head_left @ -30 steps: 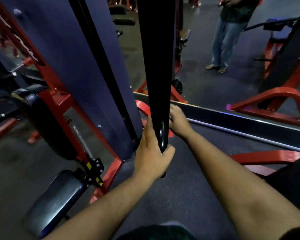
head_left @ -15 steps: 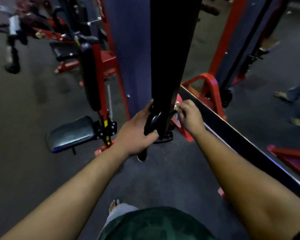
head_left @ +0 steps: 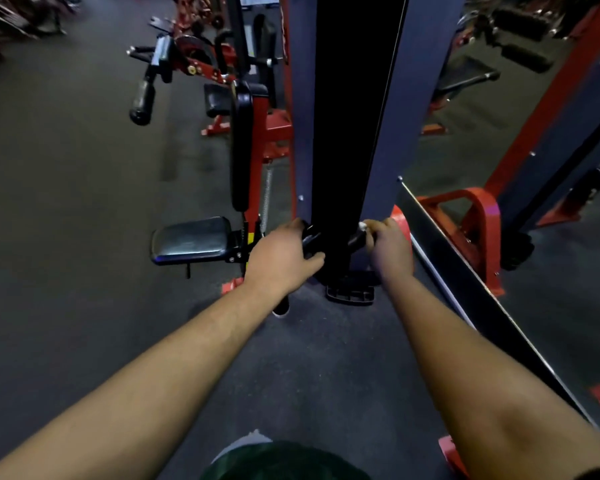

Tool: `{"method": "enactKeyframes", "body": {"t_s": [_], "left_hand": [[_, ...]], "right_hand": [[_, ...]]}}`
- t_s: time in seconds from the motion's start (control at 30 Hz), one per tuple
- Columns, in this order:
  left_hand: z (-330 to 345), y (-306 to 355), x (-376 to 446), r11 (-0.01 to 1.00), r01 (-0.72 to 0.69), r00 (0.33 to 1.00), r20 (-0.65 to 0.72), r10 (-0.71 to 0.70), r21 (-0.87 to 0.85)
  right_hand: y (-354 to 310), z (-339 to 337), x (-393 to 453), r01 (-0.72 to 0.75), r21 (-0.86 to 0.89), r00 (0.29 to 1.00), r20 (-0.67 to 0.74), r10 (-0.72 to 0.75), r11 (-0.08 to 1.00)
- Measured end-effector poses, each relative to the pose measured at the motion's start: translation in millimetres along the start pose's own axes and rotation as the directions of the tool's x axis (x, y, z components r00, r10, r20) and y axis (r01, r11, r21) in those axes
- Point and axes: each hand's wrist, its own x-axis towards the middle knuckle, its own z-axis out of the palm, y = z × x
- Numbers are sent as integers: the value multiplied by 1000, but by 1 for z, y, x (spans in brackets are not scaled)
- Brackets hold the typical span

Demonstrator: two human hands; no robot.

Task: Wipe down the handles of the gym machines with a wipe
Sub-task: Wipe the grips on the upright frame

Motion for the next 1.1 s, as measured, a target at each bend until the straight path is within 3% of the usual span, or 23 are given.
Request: {"method": "enactKeyframes", "body": {"t_s": [0.13, 0.23, 0.3, 0.37, 0.43, 0.5, 0.57, 0.6, 0.67, 0.73, 0.77, 0.83, 0.97, 1.1], "left_hand": [[1, 7, -6, 999, 11, 1000, -19, -11, -47], [1, 11, -7, 998, 22, 998, -50, -26, -63], [2, 12, -8, 998, 15, 998, -60, -19, -64], [1, 12, -9, 998, 12, 998, -59, -16, -62], [1, 11, -8, 998, 9, 998, -62, -13, -67], [1, 9, -7, 997, -1, 998, -63, -3, -75], [2, 7, -6, 997, -5, 998, -60, 1, -74], [2, 6, -6, 997, -10, 998, -56, 6, -72], [4, 4, -6, 996, -29, 999, -45, 25, -89], [6, 2, -7, 991, -51, 998, -27, 48, -121], [7, 1, -8, 989, -63, 998, -20, 61, -135], [9, -2, -8, 983, -83, 997, -10, 83, -165], [11, -5, -9, 948, -131, 991, -38, 126, -291], [13, -10, -8, 877, -215, 971, 1, 239, -429]], "right_hand": [[-8, 12, -40, 159, 249, 987, -39, -155, 955], [-2, 12, -44, 222, 307, 975, -81, -207, 925], [4, 16, -31, 44, 348, 991, -133, 3, 937], [6, 20, -19, -192, 479, 942, -155, 298, 857], [-9, 29, -25, -314, 609, 865, -133, 484, 728], [-27, 46, -48, -364, 718, 816, -61, 575, 593], [-41, 58, -69, -414, 835, 787, 130, 603, 361], [-46, 59, -70, -431, 881, 758, 237, 608, 194], [-49, 54, -54, -471, 879, 653, 405, 640, -76], [-50, 37, -34, -483, 844, 564, 503, 655, -232], [-51, 31, -31, -498, 827, 534, 529, 659, -261], [-50, 29, -40, -556, 802, 539, 547, 641, -217], [-48, 43, -69, -541, 830, 631, 509, 586, -138], [-38, 47, -72, -522, 849, 693, 369, 619, 79]]}}
